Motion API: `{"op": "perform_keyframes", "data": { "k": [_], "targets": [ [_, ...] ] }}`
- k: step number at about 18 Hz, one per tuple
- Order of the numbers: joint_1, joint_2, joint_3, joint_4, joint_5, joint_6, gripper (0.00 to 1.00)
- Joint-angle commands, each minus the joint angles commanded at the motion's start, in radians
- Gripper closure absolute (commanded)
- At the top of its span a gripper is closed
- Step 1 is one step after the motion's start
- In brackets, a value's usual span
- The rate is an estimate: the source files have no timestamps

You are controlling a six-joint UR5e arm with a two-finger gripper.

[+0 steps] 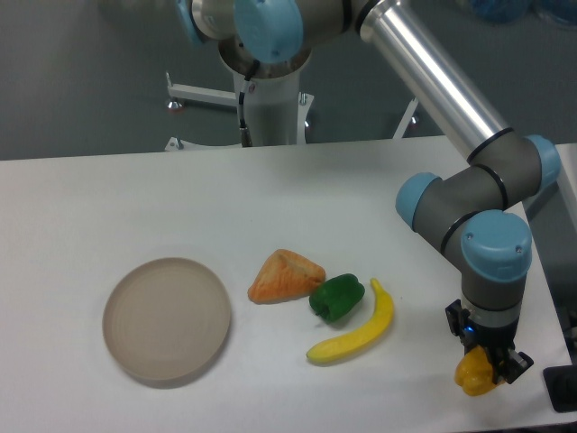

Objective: Place the yellow pepper on the plate
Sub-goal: 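Lower the gripper holding the yellow pepper toward the table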

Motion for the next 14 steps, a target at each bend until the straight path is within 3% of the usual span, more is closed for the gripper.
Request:
{"op": "perform_keyframes", "data": {
  "k": [8,12,14],
  "targets": [
    [-0.032,0.034,-0.026,-0.012,0.006,-0.009,0.56],
    [-0.043,0.124,-0.136,-0.015,0.008,-0.067,0.56],
    [-0.060,0.185,-0.199,-0.049,0.009,-0.122,0.56]
  ]
}}
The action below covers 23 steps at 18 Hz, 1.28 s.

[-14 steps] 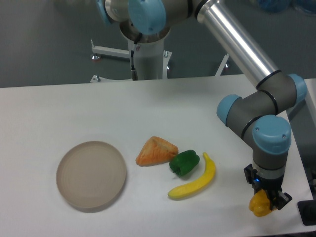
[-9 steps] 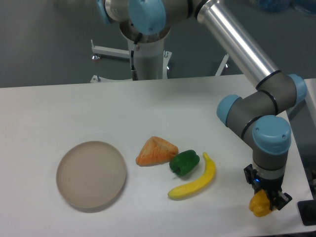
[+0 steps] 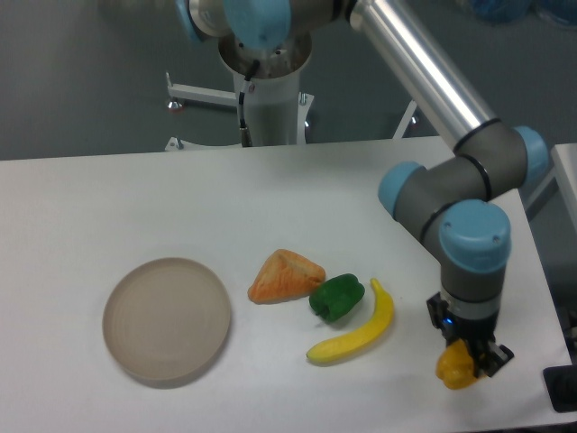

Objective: Place the yellow pepper on the plate
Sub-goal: 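Lower the gripper holding the yellow pepper toward the table, then carry the yellow pepper past the banana and green pepper to the plate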

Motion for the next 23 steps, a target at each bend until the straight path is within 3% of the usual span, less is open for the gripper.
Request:
{"op": "perform_keyframes", "data": {
  "k": [3,9,12,15,23],
  "targets": [
    [-0.047,0.094,-0.084,-0.080,0.003,-0.106,0.55],
    [-0.184,0.209,-0.224,-0.134,0.003,-0.417,0.55],
    [-0.270,0.204,-0.240,-0.149,0.002,-0.635,0.55],
    [-0.336,0.198,-0.263,-0.151,-0.005,-0.762,0.55],
    [-0.439,0.168,-0.283,-0.141,-0.008,-0.773,0.55]
  ]
}}
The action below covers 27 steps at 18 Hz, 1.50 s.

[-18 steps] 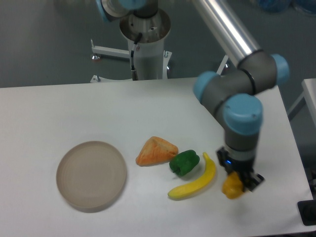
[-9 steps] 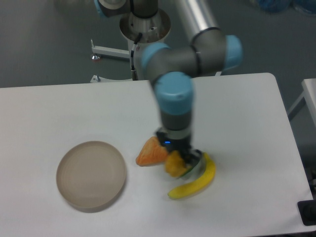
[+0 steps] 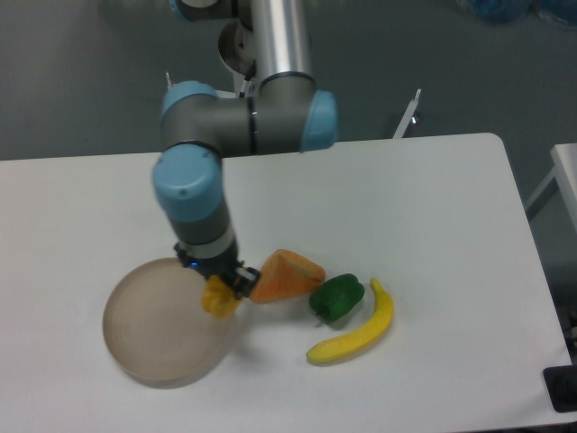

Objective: Place the yellow pepper on the plate
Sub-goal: 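Carry the yellow pepper past the banana and green pepper to the plate, then lower the yellow pepper onto the plate and open the gripper, then lift the open gripper away from the plate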

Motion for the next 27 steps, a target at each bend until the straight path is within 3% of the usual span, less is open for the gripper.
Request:
{"op": "perform_keyframes", "data": {
  "k": [9,16,24,26,27],
  "targets": [
    [-0.046,-0.054,-0.002,0.005,0.006,-0.017,0.55],
    [-0.072,-0.094,-0.006,0.048,0.015,-0.052,0.55],
    [-0.074,-0.097,-0.015,0.051,0.014,-0.058,0.55],
    [-0.074,-0.095,-0.015,0.051,0.014,-0.058,0.48],
    [-0.074,-0.095,-0.014,0.054,0.015,-0.057,0.34]
  ]
}}
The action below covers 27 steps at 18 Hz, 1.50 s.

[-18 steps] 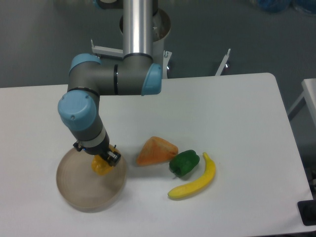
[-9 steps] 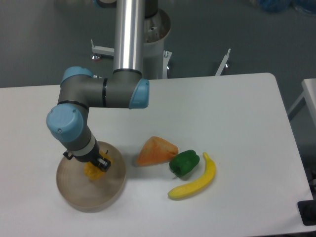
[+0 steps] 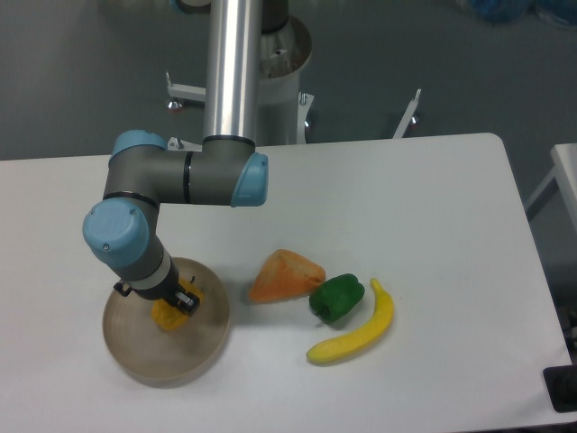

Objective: Place the yellow pepper on the plate
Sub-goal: 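Lift the open gripper away from the plate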

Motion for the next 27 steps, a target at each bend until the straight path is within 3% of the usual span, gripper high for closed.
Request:
{"op": "perform_keyframes", "data": {
  "k": [1,2,4,13,23,27],
  "targets": [
    [0.000,0.000,0.000,0.002,0.000,0.003,0.17],
    [0.002,0.000,0.000,0.003,0.003,0.003,0.09],
    [0.002,0.002,0.002,0.009,0.005,0.003,0.01],
    [0.037,0.040,0.017,0.006,0.002,0.052,0.01],
    [0.250,0.127,0.000,-0.006,0.005,0.376,0.01],
    [0.278,0.127,-0.002,0.003,0.005,0.431,0.01]
  ]
}}
